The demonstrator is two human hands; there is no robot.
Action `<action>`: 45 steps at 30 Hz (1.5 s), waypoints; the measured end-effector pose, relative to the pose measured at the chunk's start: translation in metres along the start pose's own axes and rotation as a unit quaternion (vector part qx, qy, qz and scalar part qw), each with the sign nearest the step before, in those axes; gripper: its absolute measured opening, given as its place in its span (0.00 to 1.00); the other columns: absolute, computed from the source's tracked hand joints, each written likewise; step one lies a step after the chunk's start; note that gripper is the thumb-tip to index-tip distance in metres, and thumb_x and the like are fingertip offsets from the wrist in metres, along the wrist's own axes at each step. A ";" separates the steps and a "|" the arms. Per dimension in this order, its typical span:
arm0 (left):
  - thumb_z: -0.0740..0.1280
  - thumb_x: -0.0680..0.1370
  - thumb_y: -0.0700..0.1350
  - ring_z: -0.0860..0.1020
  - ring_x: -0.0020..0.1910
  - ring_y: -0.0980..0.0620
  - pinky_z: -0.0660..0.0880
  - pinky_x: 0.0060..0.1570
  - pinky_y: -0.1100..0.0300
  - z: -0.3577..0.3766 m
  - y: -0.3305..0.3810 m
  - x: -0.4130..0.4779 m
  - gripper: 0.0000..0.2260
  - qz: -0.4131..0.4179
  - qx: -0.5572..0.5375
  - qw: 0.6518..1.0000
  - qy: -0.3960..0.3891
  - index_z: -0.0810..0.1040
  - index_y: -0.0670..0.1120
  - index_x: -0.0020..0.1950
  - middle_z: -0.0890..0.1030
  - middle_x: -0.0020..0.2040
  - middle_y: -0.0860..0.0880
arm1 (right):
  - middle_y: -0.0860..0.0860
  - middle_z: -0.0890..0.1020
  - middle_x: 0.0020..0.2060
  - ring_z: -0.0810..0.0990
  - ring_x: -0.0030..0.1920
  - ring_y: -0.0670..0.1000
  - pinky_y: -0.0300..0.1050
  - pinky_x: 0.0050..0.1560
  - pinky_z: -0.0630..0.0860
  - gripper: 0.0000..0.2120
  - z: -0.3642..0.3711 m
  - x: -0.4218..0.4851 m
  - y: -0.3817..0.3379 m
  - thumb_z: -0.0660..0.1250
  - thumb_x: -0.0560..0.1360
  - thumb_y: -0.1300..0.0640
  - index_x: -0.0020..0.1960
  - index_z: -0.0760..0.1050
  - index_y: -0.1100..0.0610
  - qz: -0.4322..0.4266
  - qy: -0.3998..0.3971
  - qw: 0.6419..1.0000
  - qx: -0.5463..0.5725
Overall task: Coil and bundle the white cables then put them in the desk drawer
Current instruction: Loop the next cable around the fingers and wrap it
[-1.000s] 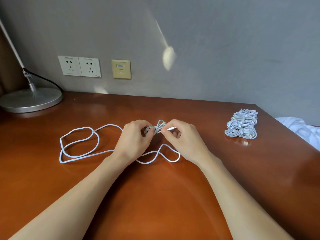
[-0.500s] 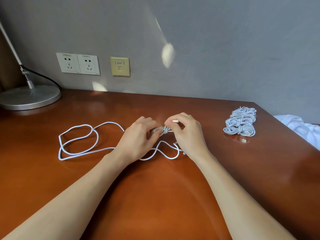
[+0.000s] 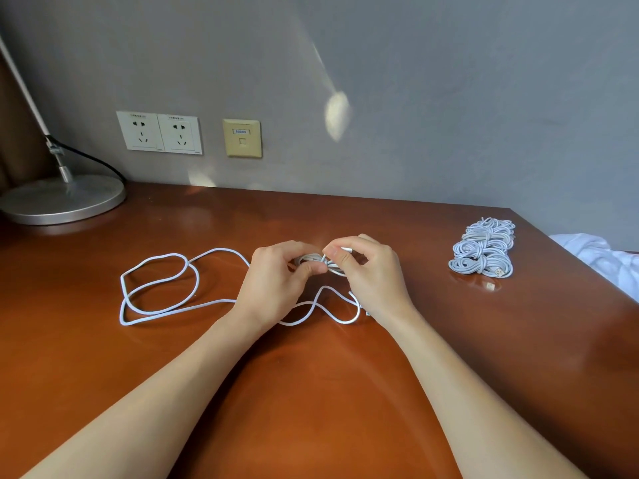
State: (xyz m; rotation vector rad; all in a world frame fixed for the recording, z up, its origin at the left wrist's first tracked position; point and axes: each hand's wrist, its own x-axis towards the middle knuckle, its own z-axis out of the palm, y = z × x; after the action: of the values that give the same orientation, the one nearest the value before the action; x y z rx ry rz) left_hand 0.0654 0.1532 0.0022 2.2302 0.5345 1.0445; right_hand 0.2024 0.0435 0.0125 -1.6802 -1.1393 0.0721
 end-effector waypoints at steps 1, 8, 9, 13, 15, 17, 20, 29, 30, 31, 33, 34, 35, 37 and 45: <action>0.75 0.77 0.47 0.82 0.43 0.58 0.80 0.46 0.58 0.000 0.000 0.000 0.04 -0.017 -0.019 1.000 -0.003 0.87 0.51 0.51 0.85 0.45 0.60 | 0.39 0.83 0.47 0.80 0.52 0.39 0.27 0.47 0.71 0.06 -0.001 0.000 0.000 0.70 0.81 0.53 0.51 0.86 0.46 -0.001 -0.011 1.000 -0.001; 0.77 0.76 0.44 0.81 0.41 0.60 0.78 0.47 0.62 -0.003 -0.002 0.001 0.02 -0.058 -0.014 0.998 0.000 0.88 0.51 0.46 0.85 0.42 0.60 | 0.37 0.80 0.54 0.75 0.59 0.39 0.29 0.54 0.70 0.07 -0.007 0.001 0.002 0.65 0.84 0.52 0.56 0.81 0.44 -0.030 -0.062 0.995 -0.071; 0.77 0.76 0.43 0.81 0.43 0.60 0.78 0.48 0.62 -0.004 -0.002 0.001 0.02 -0.053 -0.007 0.999 0.003 0.88 0.51 0.46 0.85 0.42 0.60 | 0.38 0.79 0.54 0.73 0.60 0.39 0.27 0.54 0.68 0.08 -0.008 0.002 0.003 0.65 0.84 0.53 0.56 0.82 0.45 -0.040 -0.060 0.993 -0.093; 0.77 0.75 0.42 0.81 0.45 0.58 0.78 0.49 0.57 -0.004 -0.003 0.001 0.03 -0.040 0.015 0.999 0.004 0.88 0.51 0.45 0.85 0.42 0.59 | 0.41 0.76 0.51 0.67 0.59 0.40 0.23 0.57 0.62 0.08 -0.011 0.004 0.007 0.67 0.83 0.55 0.54 0.85 0.48 -0.088 -0.050 0.982 -0.157; 0.77 0.75 0.42 0.81 0.44 0.58 0.79 0.48 0.55 -0.003 -0.003 0.000 0.04 -0.034 0.022 0.999 0.003 0.88 0.51 0.45 0.85 0.43 0.58 | 0.40 0.76 0.49 0.68 0.56 0.39 0.25 0.54 0.64 0.09 -0.013 0.005 0.007 0.67 0.83 0.56 0.54 0.86 0.48 -0.088 -0.061 0.980 -0.170; 0.77 0.75 0.41 0.81 0.44 0.57 0.79 0.48 0.53 -0.003 -0.003 0.000 0.04 -0.029 0.028 0.999 -0.002 0.88 0.51 0.45 0.85 0.43 0.58 | 0.40 0.78 0.48 0.72 0.54 0.40 0.27 0.52 0.67 0.09 -0.013 0.005 0.006 0.67 0.82 0.58 0.53 0.86 0.48 -0.087 -0.066 0.980 -0.167; 0.77 0.75 0.41 0.81 0.44 0.57 0.80 0.47 0.52 -0.003 -0.003 0.000 0.05 -0.020 0.035 0.999 -0.008 0.87 0.51 0.45 0.84 0.43 0.58 | 0.39 0.81 0.47 0.79 0.51 0.40 0.28 0.49 0.73 0.08 -0.011 0.004 0.007 0.69 0.82 0.58 0.52 0.86 0.49 -0.083 -0.055 0.986 -0.135; 0.76 0.75 0.41 0.81 0.43 0.57 0.80 0.45 0.52 -0.005 -0.001 -0.003 0.04 -0.013 0.050 0.999 -0.001 0.87 0.50 0.44 0.84 0.42 0.58 | 0.40 0.86 0.47 0.82 0.50 0.37 0.29 0.47 0.79 0.07 -0.008 0.002 0.007 0.72 0.80 0.55 0.56 0.86 0.49 -0.073 -0.053 0.991 -0.099; 0.76 0.75 0.41 0.81 0.43 0.57 0.80 0.46 0.53 -0.005 -0.001 -0.003 0.04 -0.020 0.049 0.999 0.004 0.86 0.50 0.44 0.84 0.42 0.58 | 0.40 0.86 0.47 0.83 0.49 0.38 0.29 0.47 0.79 0.07 -0.008 0.001 0.007 0.72 0.80 0.55 0.56 0.86 0.49 -0.071 -0.055 0.991 -0.096; 0.76 0.76 0.41 0.81 0.43 0.57 0.80 0.46 0.53 -0.005 0.000 -0.002 0.04 -0.029 0.047 0.998 0.009 0.86 0.50 0.44 0.84 0.42 0.58 | 0.40 0.86 0.47 0.83 0.49 0.38 0.30 0.48 0.79 0.08 -0.008 0.001 0.006 0.72 0.80 0.55 0.57 0.85 0.49 -0.067 -0.055 0.992 -0.088; 0.76 0.76 0.42 0.80 0.43 0.58 0.79 0.46 0.56 -0.007 0.001 -0.002 0.03 -0.042 0.044 0.998 0.016 0.86 0.50 0.44 0.84 0.42 0.59 | 0.40 0.86 0.47 0.83 0.50 0.38 0.30 0.50 0.79 0.09 -0.009 0.001 0.005 0.72 0.80 0.56 0.59 0.84 0.48 -0.062 -0.056 0.994 -0.078; 0.76 0.76 0.42 0.80 0.43 0.58 0.79 0.46 0.56 -0.007 0.002 -0.002 0.03 -0.045 0.044 0.998 0.017 0.86 0.50 0.44 0.83 0.42 0.59 | 0.40 0.86 0.48 0.82 0.51 0.37 0.29 0.50 0.78 0.09 -0.009 0.000 0.004 0.71 0.80 0.56 0.59 0.84 0.48 -0.062 -0.057 0.994 -0.077; 0.76 0.76 0.42 0.80 0.43 0.58 0.79 0.46 0.56 -0.007 0.003 -0.002 0.04 -0.047 0.044 0.998 0.018 0.86 0.50 0.44 0.83 0.42 0.59 | 0.39 0.86 0.48 0.82 0.51 0.37 0.28 0.51 0.78 0.09 -0.009 0.000 0.003 0.71 0.80 0.56 0.59 0.84 0.48 -0.062 -0.059 0.993 -0.075; 0.76 0.76 0.41 0.80 0.43 0.58 0.79 0.46 0.56 -0.008 0.003 -0.002 0.04 -0.050 0.040 0.998 0.020 0.86 0.50 0.44 0.83 0.41 0.59 | 0.38 0.85 0.49 0.82 0.52 0.36 0.27 0.51 0.77 0.08 -0.010 -0.001 0.002 0.71 0.81 0.56 0.58 0.85 0.48 -0.061 -0.063 0.994 -0.069; 0.76 0.76 0.42 0.81 0.41 0.54 0.80 0.44 0.52 -0.008 0.002 -0.001 0.04 -0.063 0.035 0.997 0.026 0.85 0.49 0.43 0.84 0.41 0.56 | 0.41 0.83 0.53 0.83 0.53 0.39 0.31 0.52 0.79 0.09 -0.008 -0.001 0.001 0.72 0.79 0.60 0.56 0.84 0.50 -0.073 -0.060 0.995 -0.032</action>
State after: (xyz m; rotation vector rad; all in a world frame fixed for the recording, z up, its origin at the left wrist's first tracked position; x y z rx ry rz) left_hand 0.0586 0.1538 0.0067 2.2031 0.7339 1.0349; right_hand 0.2064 0.0375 0.0149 -1.6613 -1.3643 0.0448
